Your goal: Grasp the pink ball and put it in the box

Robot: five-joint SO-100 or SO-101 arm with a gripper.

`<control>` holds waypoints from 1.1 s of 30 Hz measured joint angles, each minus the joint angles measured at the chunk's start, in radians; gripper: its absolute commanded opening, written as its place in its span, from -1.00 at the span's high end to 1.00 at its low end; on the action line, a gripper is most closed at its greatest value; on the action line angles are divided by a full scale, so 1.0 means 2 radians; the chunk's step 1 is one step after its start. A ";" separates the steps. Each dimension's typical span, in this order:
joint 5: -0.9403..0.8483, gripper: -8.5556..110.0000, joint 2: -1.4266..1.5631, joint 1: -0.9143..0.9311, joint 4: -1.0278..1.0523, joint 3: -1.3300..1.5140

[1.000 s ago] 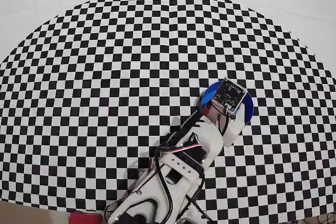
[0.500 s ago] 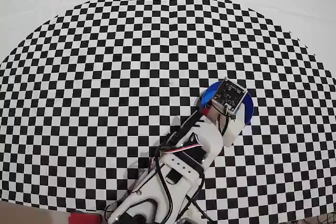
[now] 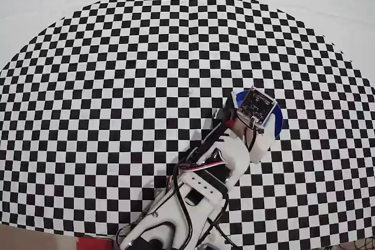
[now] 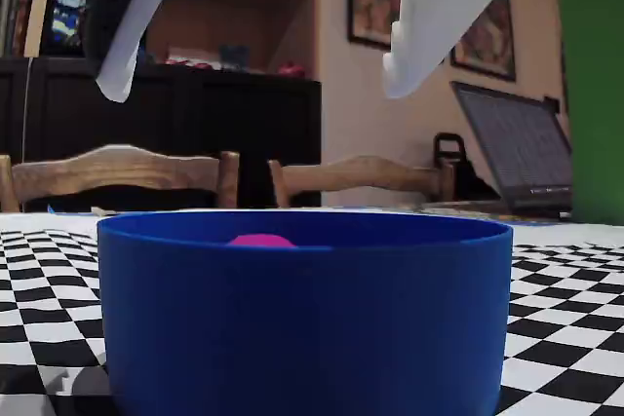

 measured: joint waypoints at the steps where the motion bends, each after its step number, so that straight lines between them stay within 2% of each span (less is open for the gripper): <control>1: 0.000 0.26 0.000 0.000 0.000 0.000; 13: 0.007 0.26 0.000 0.000 -0.012 -0.007; 20: 0.048 0.26 0.001 -0.008 -0.012 -0.037; 24: 0.112 0.26 0.008 -0.029 -0.012 -0.052; 33: 0.320 0.30 0.077 -0.104 -0.012 -0.061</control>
